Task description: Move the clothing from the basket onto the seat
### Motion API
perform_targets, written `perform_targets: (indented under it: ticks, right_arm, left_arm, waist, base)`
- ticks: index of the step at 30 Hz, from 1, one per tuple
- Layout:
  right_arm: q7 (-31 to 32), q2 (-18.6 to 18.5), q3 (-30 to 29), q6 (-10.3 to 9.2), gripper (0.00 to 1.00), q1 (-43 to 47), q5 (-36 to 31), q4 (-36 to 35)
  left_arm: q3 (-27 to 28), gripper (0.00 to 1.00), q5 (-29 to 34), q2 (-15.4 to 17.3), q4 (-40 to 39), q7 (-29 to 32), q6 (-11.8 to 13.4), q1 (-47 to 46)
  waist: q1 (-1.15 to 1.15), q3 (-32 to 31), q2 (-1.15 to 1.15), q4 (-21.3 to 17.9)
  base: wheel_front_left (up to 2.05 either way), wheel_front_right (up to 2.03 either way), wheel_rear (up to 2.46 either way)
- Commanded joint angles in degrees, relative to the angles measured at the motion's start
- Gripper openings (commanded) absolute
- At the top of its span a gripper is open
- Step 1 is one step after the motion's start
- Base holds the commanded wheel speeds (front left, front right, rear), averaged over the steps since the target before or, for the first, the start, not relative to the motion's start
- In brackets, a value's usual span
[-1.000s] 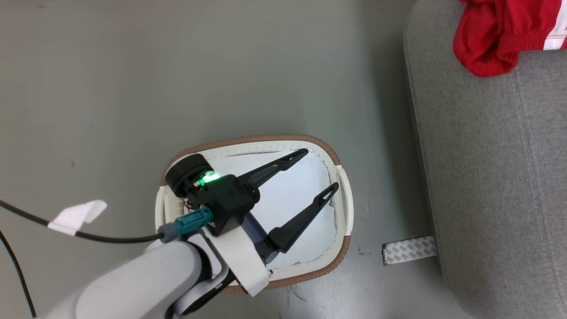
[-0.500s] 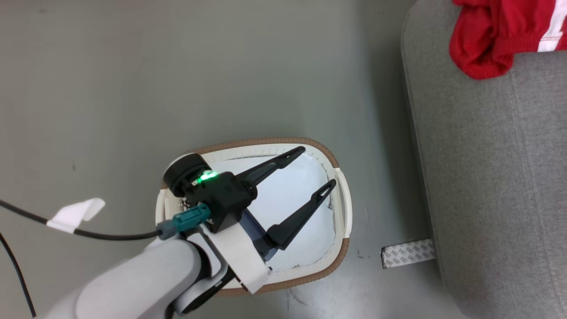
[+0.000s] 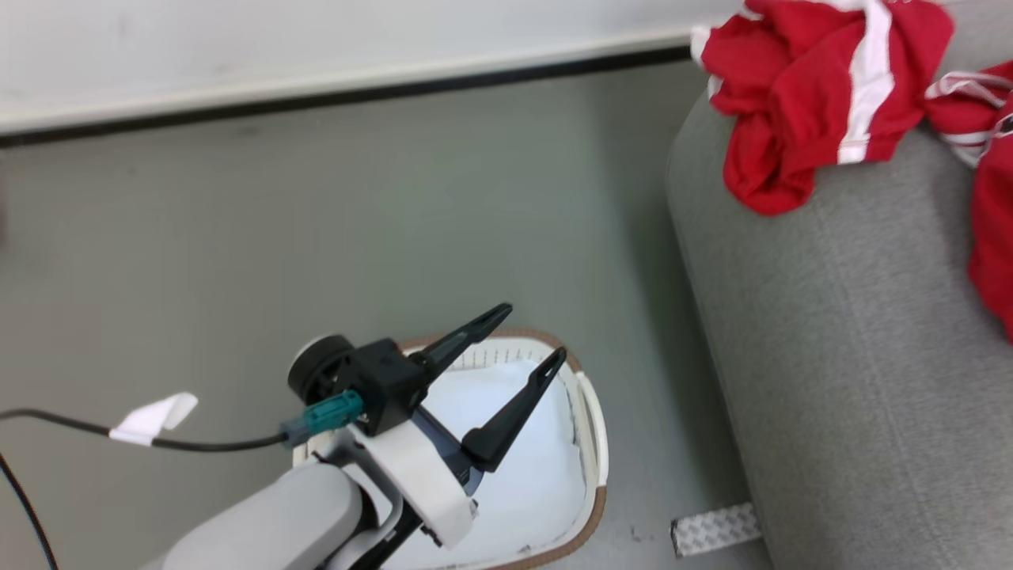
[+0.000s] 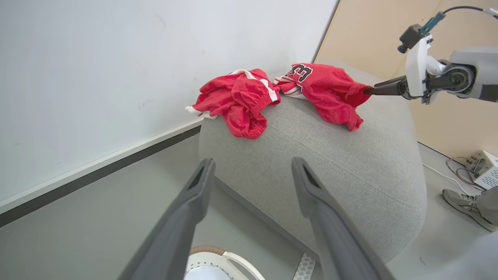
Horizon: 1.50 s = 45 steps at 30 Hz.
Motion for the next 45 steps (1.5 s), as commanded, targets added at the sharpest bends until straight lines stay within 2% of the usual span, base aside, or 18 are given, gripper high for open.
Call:
perform_targets:
  ticks: [1,4,9,13,16,20,23,28,32,36,40,45]
  right_arm:
    - [1.3,-1.4,1.8,-0.14,1.0,2.4,1.5,-1.3]
    - [2.2,-4.7,4.8,-0.14,1.0,5.3,4.8,-5.9]
    - [2.3,-8.0,7.2,-0.14,1.0,9.7,8.9,-13.8]
    - [1.2,-8.8,6.9,-0.14,1.0,13.4,9.6,-21.1]
    - [-0.5,-7.1,4.9,-0.14,1.0,16.0,8.9,-26.8]
    - [-3.7,-4.1,2.7,-0.14,1.0,19.3,5.6,-34.4]
    - [-6.0,0.6,0.6,-0.14,1.0,21.9,3.8,-38.4]
    - [-11.1,8.8,-3.8,-0.13,1.0,27.1,-0.8,-43.6]
    - [-16.4,15.6,-5.7,-0.13,1.0,31.7,-4.4,-46.0]
    - [-23.5,22.1,-3.7,-0.13,1.0,36.6,-7.2,-44.8]
    - [-28.2,25.4,-1.1,-0.13,1.0,38.8,-8.2,-41.5]
    - [-31.2,26.9,1.7,-0.13,1.0,39.6,-8.9,-36.1]
  left_arm:
    - [0.1,1.0,-0.6,-0.2,0.6,-0.7,0.4,1.5]
    - [0.6,1.0,-1.8,-0.2,1.6,-1.7,1.3,3.4]
    - [2.1,1.0,-3.5,-0.6,3.1,-3.3,2.6,6.5]
    - [5.0,1.0,-5.3,-0.4,4.0,-4.2,3.9,8.0]
    - [8.4,1.0,-6.1,0.5,4.3,-4.7,5.5,9.3]
    - [13.3,1.0,-7.9,1.3,4.0,-5.1,6.7,12.6]
    - [18.1,1.0,-8.7,1.8,3.2,-5.1,7.4,15.8]
    - [26.3,1.0,-6.0,1.1,1.9,-5.1,8.0,23.1]
    - [32.0,1.0,-3.0,-0.9,1.6,-5.1,6.9,28.2]
    - [38.1,1.0,3.4,-4.4,2.3,-5.1,5.4,33.2]
    - [42.7,1.0,8.7,-7.9,3.7,-5.1,2.8,36.2]
    - [47.0,1.0,13.8,-12.5,6.8,-5.1,-1.6,38.7]
  waist:
    - [0.01,-4.8,0.0,-0.9]
    - [0.01,-8.0,0.0,-1.1]
    - [0.01,-13.3,0.0,-0.9]
    - [0.01,-16.9,0.0,0.6]
    - [0.01,-18.9,0.0,1.6]
    - [0.01,-20.8,0.0,2.8]
    - [0.01,-21.8,0.0,3.8]
    - [0.01,-22.6,0.0,5.6]
    - [0.01,-22.9,0.0,7.0]
    - [0.01,-23.3,0.0,8.2]
    - [0.01,-23.4,0.0,8.7]
    - [0.01,-23.7,0.0,8.8]
  base:
    - [0.0,0.0,0.0]
    - [0.0,0.0,0.0]
    - [0.0,0.0,0.0]
    - [0.0,0.0,0.0]
    - [0.0,0.0,0.0]
    - [0.0,0.0,0.0]
    - [0.0,0.0,0.0]
    - [0.0,0.0,0.0]
    - [0.0,0.0,0.0]
    - [0.0,0.0,0.0]
    - [0.0,0.0,0.0]
    - [0.0,0.0,0.0]
